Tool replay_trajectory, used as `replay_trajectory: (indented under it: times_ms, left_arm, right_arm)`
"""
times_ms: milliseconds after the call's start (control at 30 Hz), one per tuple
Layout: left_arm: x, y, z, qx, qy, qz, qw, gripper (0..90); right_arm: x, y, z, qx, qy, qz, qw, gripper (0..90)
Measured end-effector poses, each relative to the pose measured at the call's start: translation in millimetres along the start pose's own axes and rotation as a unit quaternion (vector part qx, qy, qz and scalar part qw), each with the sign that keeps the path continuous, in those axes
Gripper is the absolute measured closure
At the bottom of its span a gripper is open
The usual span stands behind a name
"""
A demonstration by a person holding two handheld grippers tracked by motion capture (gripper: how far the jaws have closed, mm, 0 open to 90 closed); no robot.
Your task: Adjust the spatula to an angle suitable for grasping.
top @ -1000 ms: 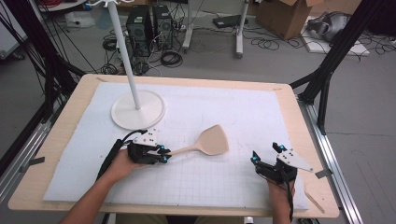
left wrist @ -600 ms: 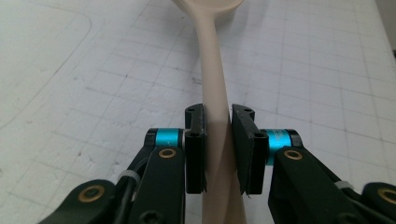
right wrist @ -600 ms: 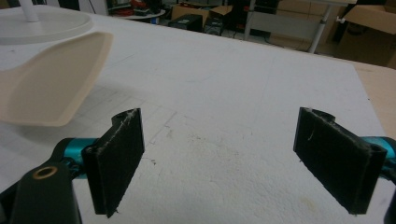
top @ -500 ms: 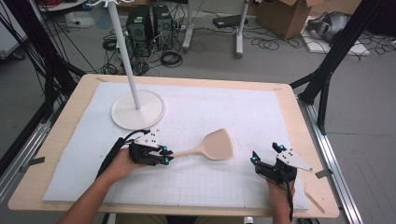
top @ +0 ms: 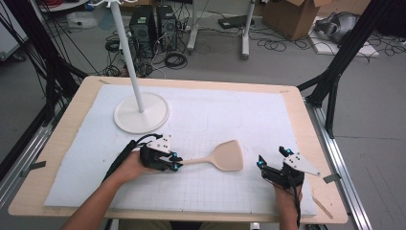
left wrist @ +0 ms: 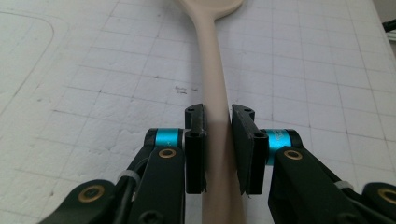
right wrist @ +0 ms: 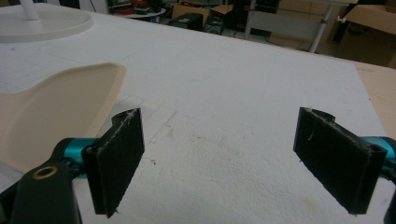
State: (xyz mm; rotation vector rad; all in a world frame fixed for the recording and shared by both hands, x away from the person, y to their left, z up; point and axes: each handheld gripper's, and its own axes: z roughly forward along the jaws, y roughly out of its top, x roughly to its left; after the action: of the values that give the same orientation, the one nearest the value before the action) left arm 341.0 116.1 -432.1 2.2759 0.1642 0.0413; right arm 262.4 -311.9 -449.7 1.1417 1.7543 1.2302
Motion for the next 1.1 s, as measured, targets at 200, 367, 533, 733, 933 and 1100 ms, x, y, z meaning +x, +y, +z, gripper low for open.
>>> replay_trajectory:
  times_ms: [200, 367, 533, 733, 933, 1100]
  left_arm:
    - [-0.2, 0.8, 1.8, -0.01, -0.031, 0.014, 0.9994, 75.5]
    - [0.4, 4.0, 7.8, 0.0, -0.037, 0.02, 0.9991, 75.4]
    - [1.4, 3.0, 8.3, -0.002, -0.038, 0.015, 0.9992, 72.7]
    - [1.8, 6.6, -12.5, -0.067, 0.006, -0.044, 0.9968, 40.2]
    - [-1.4, -13.6, -39.1, -0.144, 0.075, -0.104, 0.9812, 26.3]
    - [-5.5, -38.4, -59.9, -0.209, 0.152, -0.156, 0.9534, 19.3]
  right_arm:
    - [-0.3, 0.1, 0.4, 0.001, 0.001, -0.002, 1.0, 14.8]
    - [-0.2, 0.2, 0.3, 0.0, 0.002, 0.001, 1.0, 14.8]
    - [0.3, 0.1, 0.2, 0.002, 0.003, 0.001, 1.0, 14.8]
    - [0.1, 0.1, 0.3, 0.003, 0.003, -0.001, 1.0, 14.8]
    - [0.3, 0.2, 0.4, 0.005, 0.003, -0.001, 1.0, 14.7]
    - [0.3, 0.3, 0.5, 0.005, 0.003, -0.001, 1.0, 14.8]
